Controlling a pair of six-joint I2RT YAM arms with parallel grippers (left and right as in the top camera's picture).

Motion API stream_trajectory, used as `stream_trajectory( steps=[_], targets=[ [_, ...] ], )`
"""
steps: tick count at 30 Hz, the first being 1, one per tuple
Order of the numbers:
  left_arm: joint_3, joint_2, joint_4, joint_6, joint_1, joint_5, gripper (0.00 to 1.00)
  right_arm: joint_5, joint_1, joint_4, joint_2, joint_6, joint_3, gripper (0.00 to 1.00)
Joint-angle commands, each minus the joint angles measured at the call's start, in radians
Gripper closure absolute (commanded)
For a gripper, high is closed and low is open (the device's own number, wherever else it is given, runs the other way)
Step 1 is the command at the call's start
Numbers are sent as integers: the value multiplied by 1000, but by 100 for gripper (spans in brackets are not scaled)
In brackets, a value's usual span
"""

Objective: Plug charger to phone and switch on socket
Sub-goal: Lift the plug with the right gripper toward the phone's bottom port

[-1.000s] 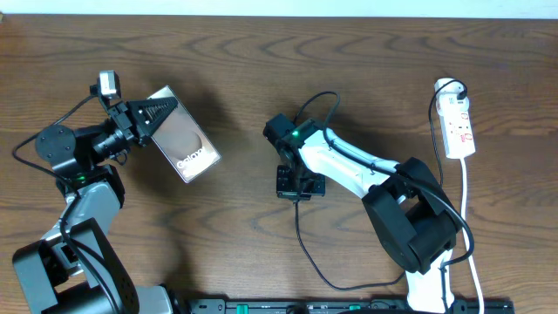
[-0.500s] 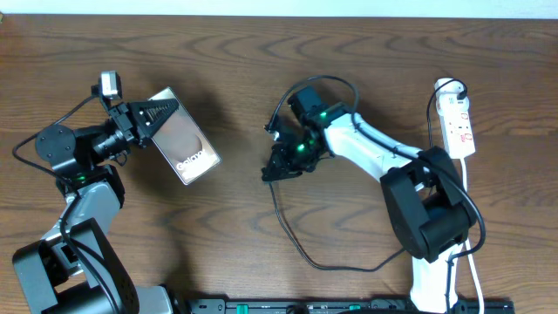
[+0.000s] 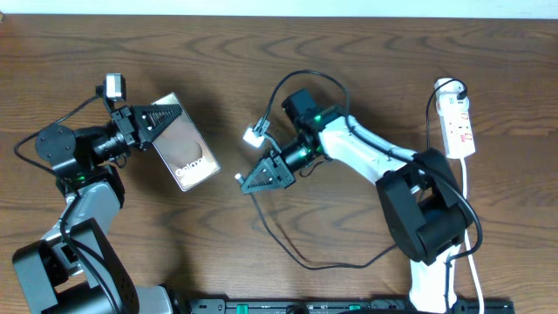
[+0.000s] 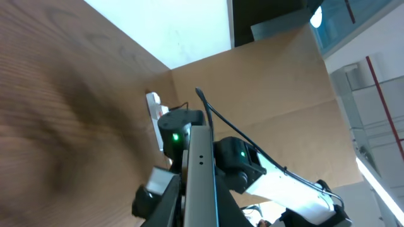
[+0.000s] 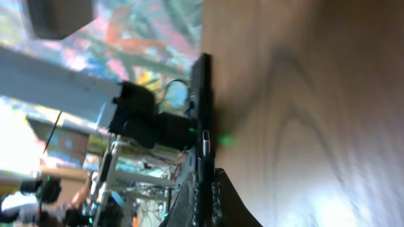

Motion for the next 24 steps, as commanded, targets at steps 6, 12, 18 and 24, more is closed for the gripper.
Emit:
stream_trajectory(
  steps=[6, 12, 18, 24],
  targets=[
    [8, -12, 11, 55, 3, 19, 93, -122, 68, 73, 11, -96, -1, 99],
    [8, -12, 11, 71, 3, 19, 92, -173, 71, 114, 11, -88, -1, 99],
    [8, -12, 11, 79, -4, 17, 93, -215, 71, 140, 11, -84, -1, 99],
    [8, -12, 11, 90, -27, -20, 93, -215, 71, 142, 11, -68, -1, 99]
  ],
)
